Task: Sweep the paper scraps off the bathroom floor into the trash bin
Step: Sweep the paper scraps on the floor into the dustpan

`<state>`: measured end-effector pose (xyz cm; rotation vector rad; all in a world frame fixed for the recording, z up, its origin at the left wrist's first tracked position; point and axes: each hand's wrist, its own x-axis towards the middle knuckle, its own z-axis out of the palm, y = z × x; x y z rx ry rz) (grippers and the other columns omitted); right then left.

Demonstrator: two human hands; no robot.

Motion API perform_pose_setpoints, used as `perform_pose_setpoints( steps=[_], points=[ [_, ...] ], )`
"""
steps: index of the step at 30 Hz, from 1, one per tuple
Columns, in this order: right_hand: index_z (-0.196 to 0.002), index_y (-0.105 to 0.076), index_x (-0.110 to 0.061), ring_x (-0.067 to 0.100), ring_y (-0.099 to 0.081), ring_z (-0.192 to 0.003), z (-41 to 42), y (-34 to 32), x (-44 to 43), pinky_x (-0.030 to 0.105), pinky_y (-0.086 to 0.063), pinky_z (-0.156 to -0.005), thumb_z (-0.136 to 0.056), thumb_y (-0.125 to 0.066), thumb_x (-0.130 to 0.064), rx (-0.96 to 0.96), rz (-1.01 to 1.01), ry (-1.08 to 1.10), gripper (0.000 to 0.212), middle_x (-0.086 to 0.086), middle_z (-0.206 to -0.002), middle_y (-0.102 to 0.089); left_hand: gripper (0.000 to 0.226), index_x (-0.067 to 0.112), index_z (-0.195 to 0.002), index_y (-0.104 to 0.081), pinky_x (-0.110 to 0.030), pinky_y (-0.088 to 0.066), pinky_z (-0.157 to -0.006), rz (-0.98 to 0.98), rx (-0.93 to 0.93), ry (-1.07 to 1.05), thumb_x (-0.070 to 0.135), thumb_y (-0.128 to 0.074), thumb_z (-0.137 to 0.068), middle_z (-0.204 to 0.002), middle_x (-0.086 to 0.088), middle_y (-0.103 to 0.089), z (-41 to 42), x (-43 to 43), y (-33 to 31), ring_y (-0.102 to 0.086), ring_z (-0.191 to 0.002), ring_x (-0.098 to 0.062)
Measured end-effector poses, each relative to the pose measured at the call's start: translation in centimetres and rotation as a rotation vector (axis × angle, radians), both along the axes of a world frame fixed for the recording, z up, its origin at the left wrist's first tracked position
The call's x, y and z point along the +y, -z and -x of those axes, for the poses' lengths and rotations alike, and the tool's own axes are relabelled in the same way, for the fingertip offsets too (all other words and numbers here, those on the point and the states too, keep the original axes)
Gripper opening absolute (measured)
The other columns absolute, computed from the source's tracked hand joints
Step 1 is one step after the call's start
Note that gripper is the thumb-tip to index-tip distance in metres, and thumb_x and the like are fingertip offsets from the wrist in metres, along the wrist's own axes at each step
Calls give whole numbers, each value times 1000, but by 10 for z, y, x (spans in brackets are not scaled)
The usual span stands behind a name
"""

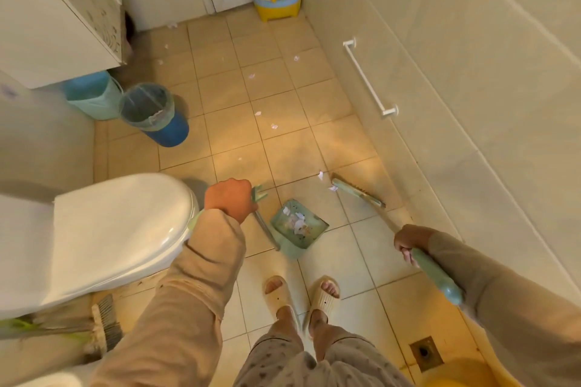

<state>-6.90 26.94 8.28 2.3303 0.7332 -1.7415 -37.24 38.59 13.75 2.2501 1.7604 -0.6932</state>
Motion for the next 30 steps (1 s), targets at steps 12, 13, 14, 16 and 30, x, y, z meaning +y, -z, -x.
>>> perform_pose_setpoints(
  steps=[12, 13, 14, 16, 30],
  points=[
    [-59, -34, -14, 8, -34, -20, 35, -22, -36, 9, -27, -29, -91, -32, 2, 156, 221, 63, 35, -1, -27, -33, 32, 13, -112, -59, -34, -49, -83, 35, -10, 4, 36, -55, -91, -114, -8, -65, -1, -3, -3, -62, -104, -27],
    [-58, -33, -14, 8, -33, -18, 30, -27, -32, 8, -26, -28, -92, -32, 2, 163, 209, 99, 37, -1, -27, -33, 32, 13, -112, -59, -34, -49, -83, 31, -20, 6, 36, -54, -91, -114, -8, -65, 0, -4, -3, -62, -104, -28],
    [-57, -33, -14, 9, -33, -18, 25, -29, -27, 7, -26, -28, -92, -33, 2, 167, 195, 140, 39, -1, -26, -33, 32, 13, -112, -59, -34, -49, -82, 26, -26, 9, 36, -54, -91, -114, -8, -65, 2, -5, -4, -62, -104, -28],
    [-56, -34, -13, 9, -33, -17, 18, -34, -18, 6, -26, -28, -93, -35, 2, 174, 173, 183, 41, 0, -25, -33, 31, 13, -112, -59, -34, -49, -82, 20, -29, 20, 36, -54, -91, -113, -8, -66, 4, -5, -4, -62, -104, -28],
    [-64, -35, -12, 13, -35, -15, 5, -28, 65, 7, -31, -28, -94, -34, -3, 101, 70, 211, 31, 3, -24, -37, 32, 15, -105, -62, -33, -49, -78, 16, -39, -73, 41, -55, -88, -105, -7, -67, 33, 20, -4, -63, -96, -26]
  ],
)
